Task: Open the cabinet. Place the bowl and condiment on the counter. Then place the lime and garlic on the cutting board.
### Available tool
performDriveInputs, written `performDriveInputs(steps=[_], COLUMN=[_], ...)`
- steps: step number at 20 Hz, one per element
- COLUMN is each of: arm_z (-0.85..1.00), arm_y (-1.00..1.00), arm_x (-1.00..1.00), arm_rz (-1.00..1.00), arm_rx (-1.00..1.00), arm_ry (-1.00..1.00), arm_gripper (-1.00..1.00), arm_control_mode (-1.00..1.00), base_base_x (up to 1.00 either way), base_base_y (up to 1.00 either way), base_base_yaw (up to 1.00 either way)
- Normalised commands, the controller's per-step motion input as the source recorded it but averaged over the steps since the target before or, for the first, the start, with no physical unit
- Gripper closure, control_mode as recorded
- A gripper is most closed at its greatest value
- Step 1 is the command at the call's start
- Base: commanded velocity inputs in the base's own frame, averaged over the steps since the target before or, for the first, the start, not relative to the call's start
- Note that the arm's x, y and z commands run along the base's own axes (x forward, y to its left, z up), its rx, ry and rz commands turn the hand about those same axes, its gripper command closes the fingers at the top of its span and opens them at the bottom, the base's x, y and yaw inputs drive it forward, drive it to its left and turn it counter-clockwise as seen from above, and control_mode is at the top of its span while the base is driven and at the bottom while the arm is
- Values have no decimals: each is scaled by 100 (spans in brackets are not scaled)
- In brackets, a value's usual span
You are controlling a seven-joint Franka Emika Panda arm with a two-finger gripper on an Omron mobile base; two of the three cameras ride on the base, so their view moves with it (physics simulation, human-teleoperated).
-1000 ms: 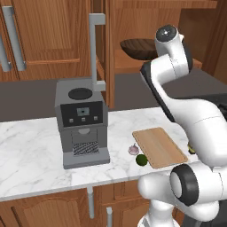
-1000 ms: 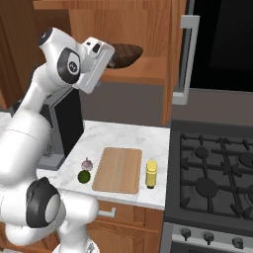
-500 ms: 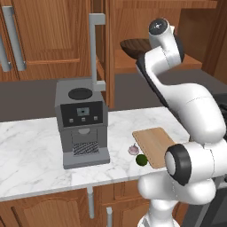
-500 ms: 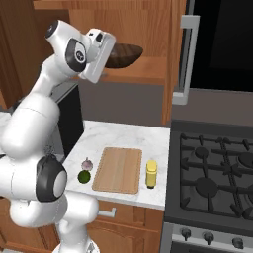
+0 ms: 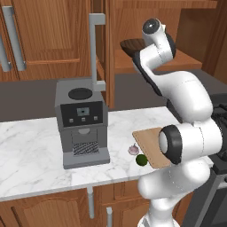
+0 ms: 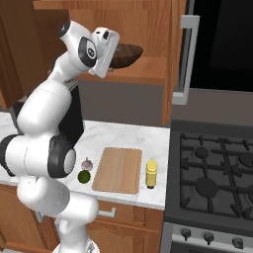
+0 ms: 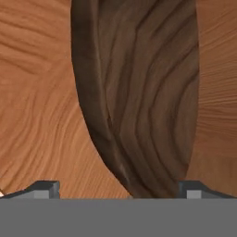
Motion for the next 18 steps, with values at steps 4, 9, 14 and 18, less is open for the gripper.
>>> performDriveInputs(steps=[4, 9, 14, 18], arm_z=[-2, -12, -61, -14], arm_y=[0, 0, 0, 0], arm_x=[42, 19, 0, 0], arm_rz=[3, 2, 4, 3], arm_rx=[0, 0, 0, 0], arm_ry=[1, 0, 0, 0], arm_gripper=[-100, 100, 100, 100], arm_control_mode=[-100, -100, -100, -100], base_base_x=[0, 0, 0, 0], base_base_y=[0, 0, 0, 0], base_base_yaw=[0, 0, 0, 0])
